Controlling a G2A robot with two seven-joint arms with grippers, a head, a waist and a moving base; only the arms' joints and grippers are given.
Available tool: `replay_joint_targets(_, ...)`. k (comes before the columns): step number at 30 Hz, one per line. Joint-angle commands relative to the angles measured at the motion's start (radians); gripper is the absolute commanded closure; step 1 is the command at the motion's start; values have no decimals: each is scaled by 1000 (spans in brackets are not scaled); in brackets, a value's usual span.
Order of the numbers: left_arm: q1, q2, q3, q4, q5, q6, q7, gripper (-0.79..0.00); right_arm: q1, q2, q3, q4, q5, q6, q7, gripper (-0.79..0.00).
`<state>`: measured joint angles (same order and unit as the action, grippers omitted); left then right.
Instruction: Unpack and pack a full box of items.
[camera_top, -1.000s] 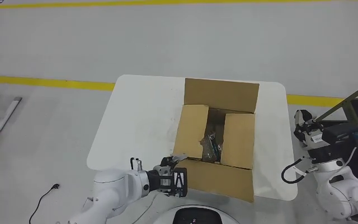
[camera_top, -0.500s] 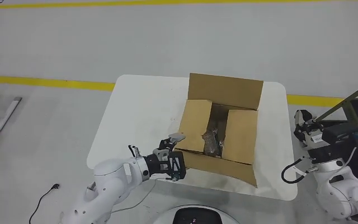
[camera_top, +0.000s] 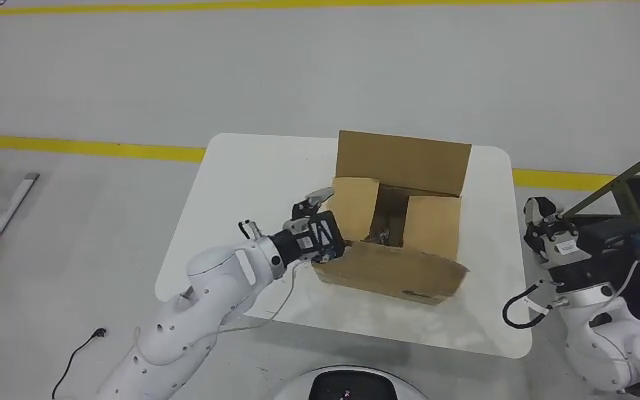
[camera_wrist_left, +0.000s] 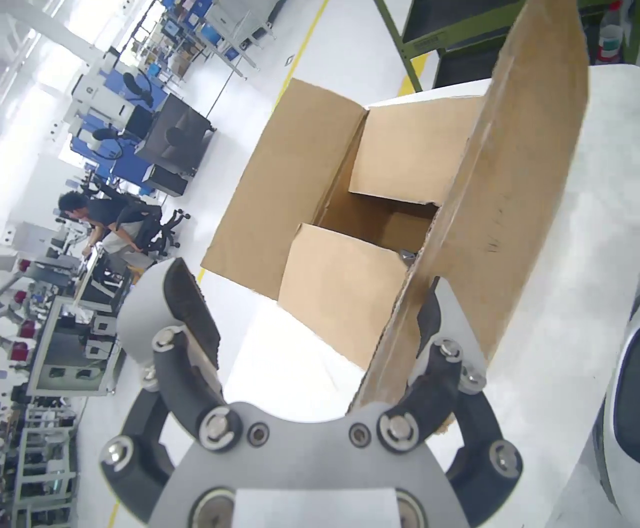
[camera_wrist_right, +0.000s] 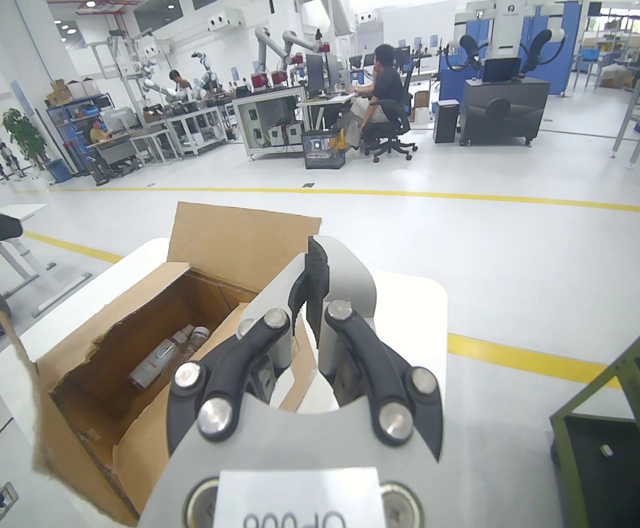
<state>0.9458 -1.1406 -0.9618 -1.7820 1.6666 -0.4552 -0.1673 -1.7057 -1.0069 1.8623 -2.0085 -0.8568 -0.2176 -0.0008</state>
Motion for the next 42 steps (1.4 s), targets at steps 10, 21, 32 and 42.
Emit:
replay_joint_targets(10,-113,-55,100,235,-46,96,-39,-785,9,-5,-44,-40,178,-101,171,0)
replay_joint_targets(21,-66,-54,60,217,-29,100,-54,-785,37,-14,-227,25,-8,-143,178,0)
replay_joint_targets(32,86,-19,-100,7,-97,9,-116,-785,71,-20,-281,72,-59,-135,213,0)
replay_joint_targets(42,159,-3,-162,-66,-114,-43,-125,-785,88,-24,-303,85,-70,-126,246,0)
